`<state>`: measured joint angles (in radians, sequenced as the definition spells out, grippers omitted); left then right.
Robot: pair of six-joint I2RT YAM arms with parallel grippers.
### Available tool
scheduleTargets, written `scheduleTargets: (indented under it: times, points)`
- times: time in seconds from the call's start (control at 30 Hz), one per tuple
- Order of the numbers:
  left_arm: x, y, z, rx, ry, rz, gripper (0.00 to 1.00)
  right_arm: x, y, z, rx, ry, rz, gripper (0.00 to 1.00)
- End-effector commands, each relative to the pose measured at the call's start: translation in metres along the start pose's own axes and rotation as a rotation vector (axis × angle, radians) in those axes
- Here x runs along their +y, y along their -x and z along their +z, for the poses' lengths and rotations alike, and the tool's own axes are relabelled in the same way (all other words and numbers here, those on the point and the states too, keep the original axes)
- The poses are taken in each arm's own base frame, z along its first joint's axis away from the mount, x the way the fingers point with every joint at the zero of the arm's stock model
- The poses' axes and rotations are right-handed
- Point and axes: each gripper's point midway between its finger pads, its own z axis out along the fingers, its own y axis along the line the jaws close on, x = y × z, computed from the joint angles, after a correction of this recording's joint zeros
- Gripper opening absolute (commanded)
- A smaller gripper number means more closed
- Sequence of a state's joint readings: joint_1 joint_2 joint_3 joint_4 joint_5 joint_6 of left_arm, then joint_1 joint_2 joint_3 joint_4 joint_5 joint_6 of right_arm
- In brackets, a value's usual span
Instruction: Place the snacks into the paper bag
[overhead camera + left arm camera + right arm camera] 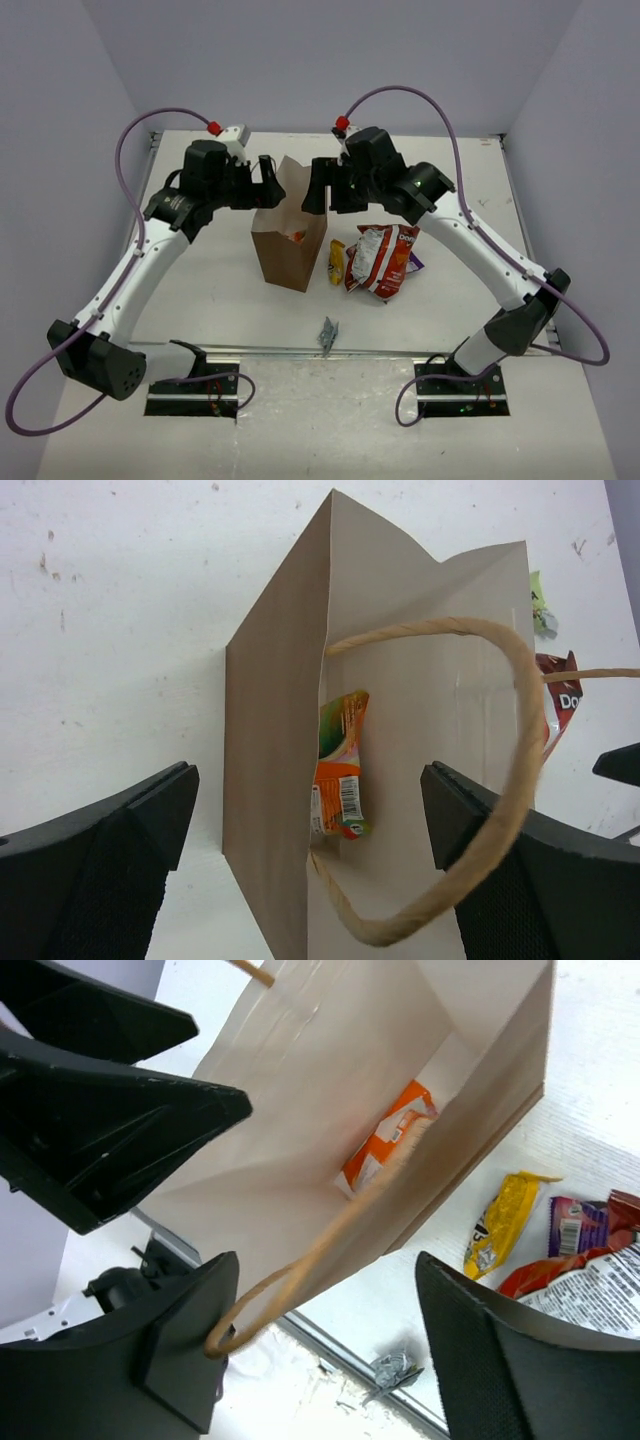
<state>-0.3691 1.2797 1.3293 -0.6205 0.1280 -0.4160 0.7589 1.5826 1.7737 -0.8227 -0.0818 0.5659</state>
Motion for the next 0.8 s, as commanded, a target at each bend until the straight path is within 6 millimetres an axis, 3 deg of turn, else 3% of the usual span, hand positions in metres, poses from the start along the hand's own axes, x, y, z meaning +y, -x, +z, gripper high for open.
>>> scheduleTargets:
  times: [0.0,0.17,0.2,0.37,0.43,0.5,0.53,0.57,0.6,0.67,0.77]
  points:
    - [-0.009,0.024,-0.020,-0.074,-0.010,0.022,1.00,0.003,0.018,-0.036,-0.093,-0.013,0.011,0.76]
    - [-0.032,0.063,-0.058,-0.198,-0.078,0.062,1.00,-0.003,0.015,-0.070,-0.141,-0.027,0.012,0.79]
    - [-0.035,0.070,-0.067,-0.225,-0.084,0.073,1.00,-0.002,0.016,-0.087,-0.172,-0.013,0.011,0.81]
    - [-0.054,0.096,-0.127,-0.374,-0.138,0.153,1.00,-0.030,-0.001,-0.119,-0.243,-0.079,0.040,0.87]
    - [-0.058,0.102,-0.142,-0.411,-0.152,0.166,1.00,-0.045,-0.014,-0.123,-0.241,-0.118,0.069,0.94]
    - [-0.062,0.112,-0.160,-0.469,-0.155,0.166,1.00,-0.065,-0.024,-0.118,-0.215,-0.179,0.123,0.97]
    - [-0.056,0.117,-0.164,-0.493,-0.119,0.144,1.00,-0.078,-0.041,-0.109,-0.159,-0.218,0.172,0.97]
    - [-0.052,0.120,-0.168,-0.513,-0.097,0.138,1.00,-0.091,-0.046,-0.104,-0.138,-0.253,0.220,0.97]
    - [-0.047,0.121,-0.169,-0.523,-0.070,0.132,1.00,-0.095,-0.055,-0.098,-0.094,-0.242,0.250,0.98]
    - [-0.027,0.119,-0.166,-0.531,0.034,0.119,1.00,-0.117,-0.069,-0.082,-0.047,-0.293,0.321,0.99]
    - [0.017,0.095,-0.146,-0.438,0.242,0.107,1.00,-0.142,-0.074,-0.065,-0.012,-0.348,0.384,0.99]
